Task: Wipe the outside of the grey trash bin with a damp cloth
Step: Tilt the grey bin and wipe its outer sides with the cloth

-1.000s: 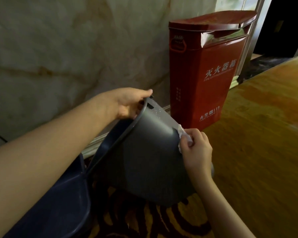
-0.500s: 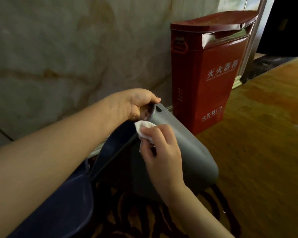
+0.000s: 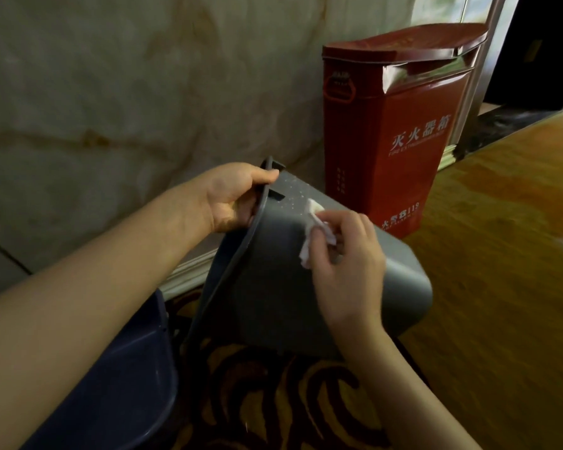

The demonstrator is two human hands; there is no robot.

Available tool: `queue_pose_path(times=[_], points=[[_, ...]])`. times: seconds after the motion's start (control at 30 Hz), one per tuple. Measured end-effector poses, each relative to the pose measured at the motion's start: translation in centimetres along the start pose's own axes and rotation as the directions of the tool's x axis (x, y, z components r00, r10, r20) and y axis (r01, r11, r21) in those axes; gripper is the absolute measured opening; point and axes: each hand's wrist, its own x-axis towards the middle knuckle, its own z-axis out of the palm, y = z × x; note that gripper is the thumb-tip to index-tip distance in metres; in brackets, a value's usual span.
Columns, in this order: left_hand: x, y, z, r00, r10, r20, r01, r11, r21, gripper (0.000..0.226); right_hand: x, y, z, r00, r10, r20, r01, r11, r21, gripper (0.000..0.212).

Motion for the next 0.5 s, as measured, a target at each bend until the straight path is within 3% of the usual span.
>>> queue_pose_path(times=[0.17,0.27,0.5], points=[[-0.3,-3.7,-0.8,0.997,-0.011,0.072,0.013,0.999,-0.030,0.051,-0.7,-1.1,2.9,0.983,-0.101,0.155,0.106,0.994,-0.022,0.012],[0.1,-6.4,-1.7,0.997,0.013,0.077,-0.003,0.992,-0.125,0.038,-2.6,1.3,3.4,0.980,-0.103,0.171,0.131,0.978,-0.162,0.012],[0.2,-9.1,-3.9,0.996,0.057,0.067,-0.048,0.991,-0.125,0.030,-2.8,9.5,-0.8,0.964,0.257,-0.072,-0.266,0.898,-0.351,0.013]])
